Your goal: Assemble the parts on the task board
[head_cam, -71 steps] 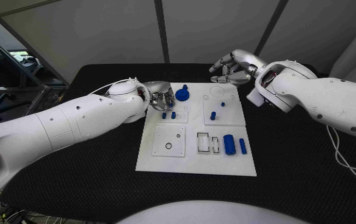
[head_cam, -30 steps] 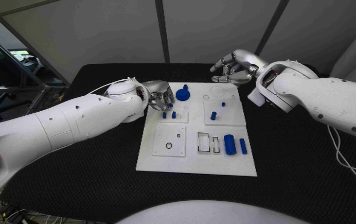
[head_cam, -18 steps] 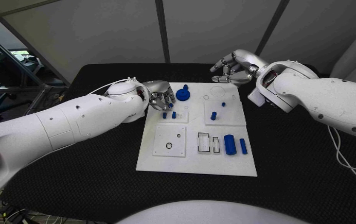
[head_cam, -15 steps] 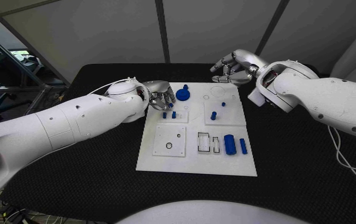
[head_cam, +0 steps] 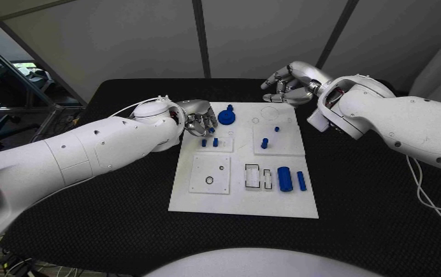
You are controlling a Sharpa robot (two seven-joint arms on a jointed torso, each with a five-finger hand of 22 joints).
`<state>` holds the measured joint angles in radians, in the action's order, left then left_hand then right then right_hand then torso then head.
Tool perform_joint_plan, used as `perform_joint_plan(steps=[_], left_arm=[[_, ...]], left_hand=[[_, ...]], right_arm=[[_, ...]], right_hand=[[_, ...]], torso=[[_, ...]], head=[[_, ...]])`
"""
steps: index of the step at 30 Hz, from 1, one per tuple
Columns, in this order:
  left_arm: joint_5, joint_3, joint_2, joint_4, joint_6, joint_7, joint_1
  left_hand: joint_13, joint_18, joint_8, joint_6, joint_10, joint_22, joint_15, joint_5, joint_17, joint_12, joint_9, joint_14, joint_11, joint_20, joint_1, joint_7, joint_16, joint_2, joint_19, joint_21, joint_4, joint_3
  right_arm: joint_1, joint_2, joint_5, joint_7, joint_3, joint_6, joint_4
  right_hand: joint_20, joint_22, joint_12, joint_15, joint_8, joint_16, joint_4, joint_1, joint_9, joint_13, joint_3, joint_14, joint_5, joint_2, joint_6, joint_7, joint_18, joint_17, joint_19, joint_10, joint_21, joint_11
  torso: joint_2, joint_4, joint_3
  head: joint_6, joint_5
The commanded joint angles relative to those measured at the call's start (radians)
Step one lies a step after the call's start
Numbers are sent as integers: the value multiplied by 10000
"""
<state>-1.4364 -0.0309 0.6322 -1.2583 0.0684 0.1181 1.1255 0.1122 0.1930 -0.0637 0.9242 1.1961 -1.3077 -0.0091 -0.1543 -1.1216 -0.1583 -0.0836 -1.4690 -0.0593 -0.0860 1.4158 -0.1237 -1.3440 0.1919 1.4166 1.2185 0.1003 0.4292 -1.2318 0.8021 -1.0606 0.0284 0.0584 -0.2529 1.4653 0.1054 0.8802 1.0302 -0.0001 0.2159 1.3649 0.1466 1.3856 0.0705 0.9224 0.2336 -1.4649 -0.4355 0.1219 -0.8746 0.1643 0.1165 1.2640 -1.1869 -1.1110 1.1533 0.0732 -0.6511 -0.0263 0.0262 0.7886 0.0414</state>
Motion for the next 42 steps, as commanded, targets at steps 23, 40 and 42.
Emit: perform_joint_plan(steps=[23,40,42], left_arm=[[201,-7,-13,-29,116,-126,11],[328,-9,4,-32,102,-137,11],[329,-9,5,-27,85,-127,11]], left_hand=[[129,-1113,-397,978,235,-434,-110,27,75,63,-38,-56,44,25,-66,-36,-76,-168,16,-93,-102,77],[169,-1113,-446,1202,278,-445,-111,34,112,70,-48,-46,45,27,-66,-27,-76,-202,20,-105,-149,90],[171,-1114,-435,1191,278,-448,-111,35,116,72,-43,-44,45,27,-68,-29,-75,-193,21,-102,-154,87]], right_arm=[[-17,-31,-10,-82,3,50,-44],[-16,-33,-10,-84,2,63,-50],[-16,-31,-10,-84,1,63,-50]], right_hand=[[-19,-11,-17,-43,70,-50,22,-56,-8,8,69,-359,-63,-34,38,11,176,10,50,44,-51,6],[-19,-11,-17,-43,70,-50,22,-56,-8,8,69,-359,-63,-34,38,11,176,10,50,44,-51,6],[-19,-11,-17,-43,70,-50,22,-56,-8,8,69,-359,-63,-34,38,11,176,10,50,44,-51,6]], torso=[[1,1,0],[3,1,0],[3,1,1]], head=[[10,-9],[32,-13],[31,-13]])
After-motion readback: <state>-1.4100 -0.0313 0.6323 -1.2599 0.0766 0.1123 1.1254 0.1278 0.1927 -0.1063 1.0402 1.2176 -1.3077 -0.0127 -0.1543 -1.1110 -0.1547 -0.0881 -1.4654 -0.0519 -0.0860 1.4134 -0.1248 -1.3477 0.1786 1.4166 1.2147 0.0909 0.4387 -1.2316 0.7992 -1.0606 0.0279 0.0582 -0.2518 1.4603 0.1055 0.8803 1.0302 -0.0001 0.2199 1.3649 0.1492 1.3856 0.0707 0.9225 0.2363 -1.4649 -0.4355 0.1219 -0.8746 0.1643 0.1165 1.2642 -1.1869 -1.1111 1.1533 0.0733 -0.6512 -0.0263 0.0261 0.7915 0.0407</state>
